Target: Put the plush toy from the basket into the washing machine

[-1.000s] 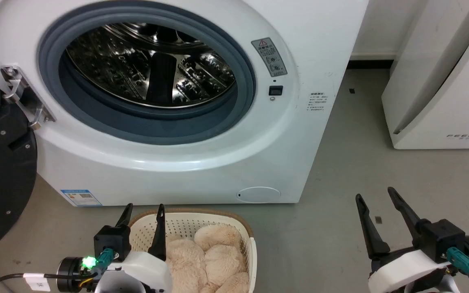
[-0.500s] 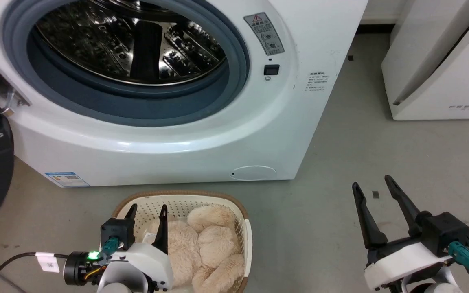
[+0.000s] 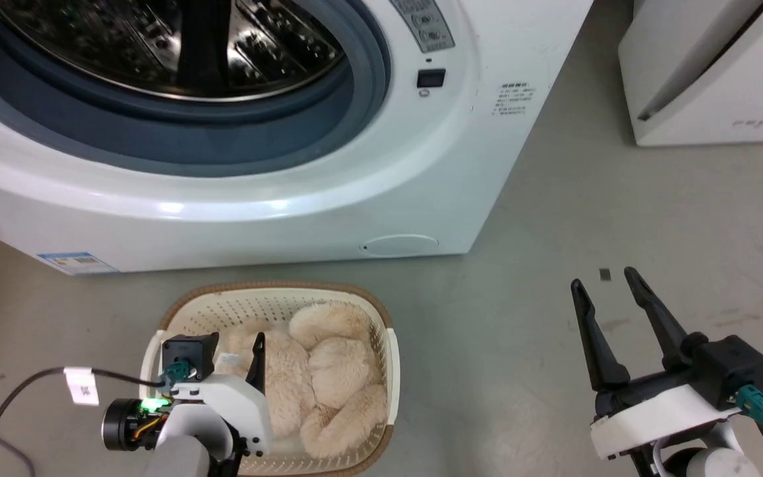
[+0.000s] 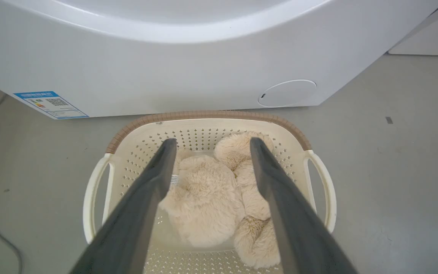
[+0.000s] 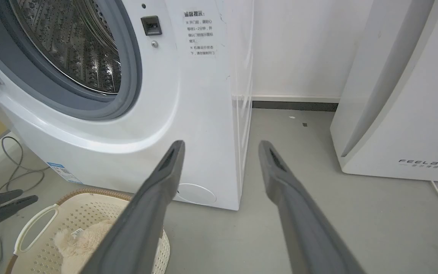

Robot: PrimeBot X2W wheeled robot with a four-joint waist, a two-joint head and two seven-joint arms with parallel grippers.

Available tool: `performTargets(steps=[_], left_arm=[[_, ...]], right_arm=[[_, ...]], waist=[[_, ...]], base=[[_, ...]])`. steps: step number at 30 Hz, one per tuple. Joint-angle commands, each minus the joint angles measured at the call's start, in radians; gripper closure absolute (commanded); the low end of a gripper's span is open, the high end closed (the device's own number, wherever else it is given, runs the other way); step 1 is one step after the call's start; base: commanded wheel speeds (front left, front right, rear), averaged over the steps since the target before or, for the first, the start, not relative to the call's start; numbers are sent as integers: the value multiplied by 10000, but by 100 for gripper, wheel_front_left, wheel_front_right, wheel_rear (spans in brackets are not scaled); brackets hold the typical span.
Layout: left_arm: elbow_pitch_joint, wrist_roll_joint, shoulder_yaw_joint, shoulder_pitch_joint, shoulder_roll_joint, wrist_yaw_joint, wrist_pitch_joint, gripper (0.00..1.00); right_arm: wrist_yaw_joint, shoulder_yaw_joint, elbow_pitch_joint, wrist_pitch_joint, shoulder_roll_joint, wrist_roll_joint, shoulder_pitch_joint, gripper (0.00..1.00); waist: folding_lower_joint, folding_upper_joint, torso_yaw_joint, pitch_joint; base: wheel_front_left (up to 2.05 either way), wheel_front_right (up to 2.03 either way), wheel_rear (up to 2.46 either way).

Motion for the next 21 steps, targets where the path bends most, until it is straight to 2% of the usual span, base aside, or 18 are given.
performTargets(steps=[1, 21], left_arm=[[271, -57, -41, -254, 110, -48, 33, 0], [2996, -759, -284, -2207, 619, -27, 158, 0]], right_arm=[[-5, 28, -65, -88, -39, 135, -223, 0], [-7, 211, -379, -505, -15, 474, -677, 0]], waist=[[-2, 0, -62, 186], [-2, 0, -361, 2229]], base=[[0, 0, 0], [0, 0, 0]])
